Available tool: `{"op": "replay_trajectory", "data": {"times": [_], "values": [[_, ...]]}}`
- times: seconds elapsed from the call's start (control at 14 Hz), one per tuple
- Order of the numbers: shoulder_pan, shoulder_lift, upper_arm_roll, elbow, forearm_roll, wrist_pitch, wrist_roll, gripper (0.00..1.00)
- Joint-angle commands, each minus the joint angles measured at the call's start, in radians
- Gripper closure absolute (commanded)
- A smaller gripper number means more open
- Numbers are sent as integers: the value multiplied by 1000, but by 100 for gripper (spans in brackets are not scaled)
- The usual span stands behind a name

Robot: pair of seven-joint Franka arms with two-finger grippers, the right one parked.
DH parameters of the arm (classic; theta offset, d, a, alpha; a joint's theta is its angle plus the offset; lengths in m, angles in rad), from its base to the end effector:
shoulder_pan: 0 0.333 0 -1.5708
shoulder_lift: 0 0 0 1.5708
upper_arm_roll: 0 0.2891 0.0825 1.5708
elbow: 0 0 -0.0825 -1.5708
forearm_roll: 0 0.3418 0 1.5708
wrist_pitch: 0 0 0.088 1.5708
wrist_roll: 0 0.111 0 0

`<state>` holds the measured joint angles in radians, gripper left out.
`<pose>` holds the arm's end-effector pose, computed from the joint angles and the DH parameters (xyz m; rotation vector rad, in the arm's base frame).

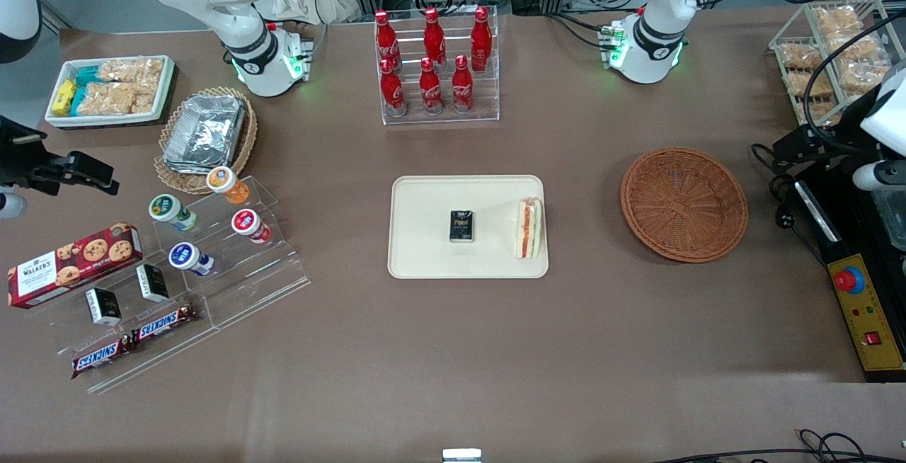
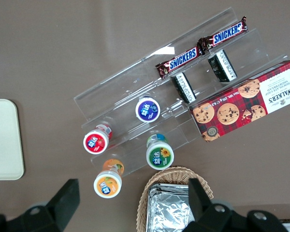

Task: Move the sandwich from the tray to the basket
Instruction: 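Move the left gripper over the wrapped sandwich on the white tray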

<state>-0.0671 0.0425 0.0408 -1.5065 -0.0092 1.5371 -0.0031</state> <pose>0.5211 -0.0152 0.5962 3.1340 -0.0368 -0.0188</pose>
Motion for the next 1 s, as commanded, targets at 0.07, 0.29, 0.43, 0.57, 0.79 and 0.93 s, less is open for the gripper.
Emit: {"op": "replay_trajectory", "data": {"times": [0.07,0.29,0.43,0.57,0.79,0.93], "values": [[-3,7,-7,23,15,-17,11,0],[-11,-1,-37,23,-6,-18,-36,0],[-11,-1,-93,23,-20,-18,-173,0],[-10,0,-174,23,-11,-9,-245,0],[-10,5,-266,15,-32,15,-348,0],[-13,7,-329,-15,-35,79,-429,0]]}}
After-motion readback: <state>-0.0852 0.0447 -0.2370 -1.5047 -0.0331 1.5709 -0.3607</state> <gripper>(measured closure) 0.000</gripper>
